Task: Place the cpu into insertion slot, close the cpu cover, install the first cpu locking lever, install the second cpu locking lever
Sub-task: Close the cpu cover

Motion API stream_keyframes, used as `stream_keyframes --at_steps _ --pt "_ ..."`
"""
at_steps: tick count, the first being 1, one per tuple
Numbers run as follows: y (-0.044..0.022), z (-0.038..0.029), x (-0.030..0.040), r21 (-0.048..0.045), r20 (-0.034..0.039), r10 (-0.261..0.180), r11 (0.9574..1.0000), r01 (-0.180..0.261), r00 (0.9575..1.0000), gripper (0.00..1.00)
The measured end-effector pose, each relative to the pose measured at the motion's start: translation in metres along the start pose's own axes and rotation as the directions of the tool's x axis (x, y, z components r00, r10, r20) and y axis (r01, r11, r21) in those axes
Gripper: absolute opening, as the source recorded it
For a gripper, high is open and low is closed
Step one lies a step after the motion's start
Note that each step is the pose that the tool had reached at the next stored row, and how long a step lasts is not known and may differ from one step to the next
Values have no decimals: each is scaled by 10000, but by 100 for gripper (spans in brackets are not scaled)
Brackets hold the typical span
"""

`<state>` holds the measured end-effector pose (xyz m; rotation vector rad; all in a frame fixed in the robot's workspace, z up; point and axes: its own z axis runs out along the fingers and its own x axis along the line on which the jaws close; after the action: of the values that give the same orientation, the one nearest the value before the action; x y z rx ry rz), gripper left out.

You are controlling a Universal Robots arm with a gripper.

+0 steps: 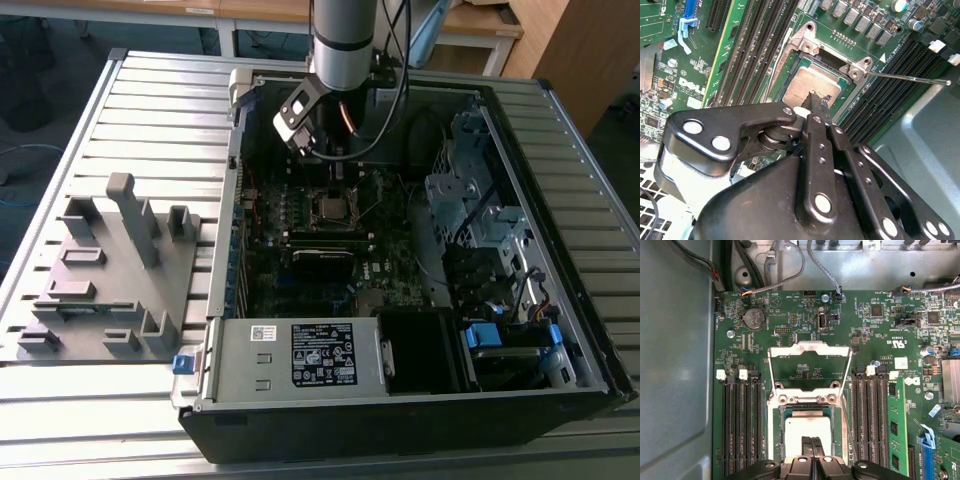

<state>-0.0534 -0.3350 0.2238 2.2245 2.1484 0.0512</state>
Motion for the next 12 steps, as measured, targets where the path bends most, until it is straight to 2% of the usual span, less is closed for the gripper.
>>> stream_keyframes --at_steps 5,7,12 --pt "1 -13 0 0 1 0 10000 0 10000 10" --pt "7 -123 -1 0 0 0 10000 0 10000 10" --pt "7 -135 -2 2 3 0 10000 0 10000 10"
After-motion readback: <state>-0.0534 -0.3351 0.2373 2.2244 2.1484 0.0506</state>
